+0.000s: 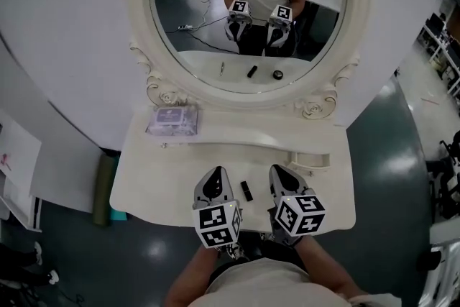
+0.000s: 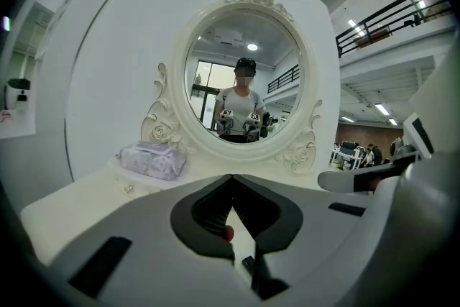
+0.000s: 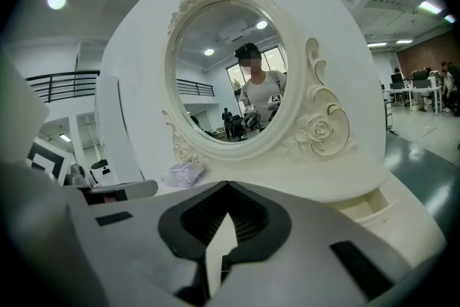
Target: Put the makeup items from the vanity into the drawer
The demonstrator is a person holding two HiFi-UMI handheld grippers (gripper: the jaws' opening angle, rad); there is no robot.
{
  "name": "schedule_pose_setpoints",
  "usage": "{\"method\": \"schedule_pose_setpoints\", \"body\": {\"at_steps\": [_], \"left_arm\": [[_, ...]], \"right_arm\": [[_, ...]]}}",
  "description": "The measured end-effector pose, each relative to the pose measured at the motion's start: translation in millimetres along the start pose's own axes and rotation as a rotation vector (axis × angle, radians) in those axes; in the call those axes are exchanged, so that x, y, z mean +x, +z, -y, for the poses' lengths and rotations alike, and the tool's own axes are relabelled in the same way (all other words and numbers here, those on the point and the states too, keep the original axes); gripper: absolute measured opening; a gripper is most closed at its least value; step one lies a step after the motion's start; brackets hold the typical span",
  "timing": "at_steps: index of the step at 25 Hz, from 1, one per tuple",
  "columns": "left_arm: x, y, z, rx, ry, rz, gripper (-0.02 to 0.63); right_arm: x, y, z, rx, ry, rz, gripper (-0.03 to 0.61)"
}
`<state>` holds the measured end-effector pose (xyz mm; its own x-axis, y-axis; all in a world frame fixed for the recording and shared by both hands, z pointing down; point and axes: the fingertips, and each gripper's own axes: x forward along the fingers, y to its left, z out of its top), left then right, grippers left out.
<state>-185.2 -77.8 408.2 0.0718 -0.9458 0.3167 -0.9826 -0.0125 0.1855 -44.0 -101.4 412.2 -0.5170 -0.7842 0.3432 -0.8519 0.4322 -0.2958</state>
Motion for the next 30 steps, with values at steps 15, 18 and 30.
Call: {"method": "schedule_pose_setpoints", "body": {"at_steps": [15,18,30], "left_arm": [[26.3,-28.6,32.8,-0.012,0.006,-0.083,0.005],[29.6,-45.3,41.2,-0.009,0.0,-0.125,0.005],[32.4,-126.1,76.8,0.002,-0.051,-0.315,0.005]], "right_arm": [[1.6,-9.4,44.8,0.092,0.007,-0.04,0.018],[-2.5,-23.8,59.6,0.116,-0.012,-0.071,0.02],[-19.1,-88.2,86.7,0.105,-0.056,-0.203,0.106]]}}
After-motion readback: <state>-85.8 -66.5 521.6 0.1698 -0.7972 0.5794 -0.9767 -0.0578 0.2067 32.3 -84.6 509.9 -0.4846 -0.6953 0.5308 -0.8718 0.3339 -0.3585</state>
